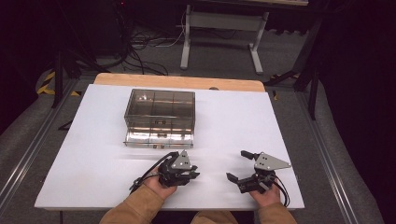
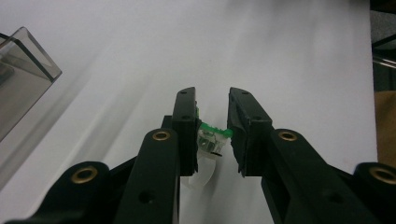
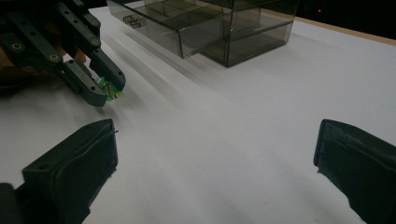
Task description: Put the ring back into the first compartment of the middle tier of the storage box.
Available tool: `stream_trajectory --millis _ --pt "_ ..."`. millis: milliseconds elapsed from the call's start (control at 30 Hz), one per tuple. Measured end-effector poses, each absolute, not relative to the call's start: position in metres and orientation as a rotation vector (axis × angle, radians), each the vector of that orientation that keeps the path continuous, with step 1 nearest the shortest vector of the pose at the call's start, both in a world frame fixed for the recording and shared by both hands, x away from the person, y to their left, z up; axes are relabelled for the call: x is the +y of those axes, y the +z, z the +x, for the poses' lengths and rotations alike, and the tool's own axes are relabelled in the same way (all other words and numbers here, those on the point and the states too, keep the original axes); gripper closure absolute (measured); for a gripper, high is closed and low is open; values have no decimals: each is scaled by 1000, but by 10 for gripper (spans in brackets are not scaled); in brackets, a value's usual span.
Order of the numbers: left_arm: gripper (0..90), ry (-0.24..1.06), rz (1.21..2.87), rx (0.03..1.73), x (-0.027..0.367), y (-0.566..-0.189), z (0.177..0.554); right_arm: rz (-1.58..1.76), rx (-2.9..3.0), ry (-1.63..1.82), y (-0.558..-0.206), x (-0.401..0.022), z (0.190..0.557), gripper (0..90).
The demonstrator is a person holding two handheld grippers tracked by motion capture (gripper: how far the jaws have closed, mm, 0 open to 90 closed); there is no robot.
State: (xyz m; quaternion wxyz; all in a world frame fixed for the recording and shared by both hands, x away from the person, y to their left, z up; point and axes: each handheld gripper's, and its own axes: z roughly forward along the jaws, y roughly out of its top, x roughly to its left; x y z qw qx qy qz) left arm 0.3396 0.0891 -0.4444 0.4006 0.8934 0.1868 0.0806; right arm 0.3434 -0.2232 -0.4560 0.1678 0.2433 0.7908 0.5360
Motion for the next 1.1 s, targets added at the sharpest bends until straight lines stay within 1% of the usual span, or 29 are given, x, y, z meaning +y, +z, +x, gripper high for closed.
stream_trajectory --millis 367,1100 --pt "739 226 2264 462 93 -428 340 696 2251 1526 -456 -223 343 0" --pt "739 258 2243 485 106 -406 347 695 2252 1526 -456 -223 343 0"
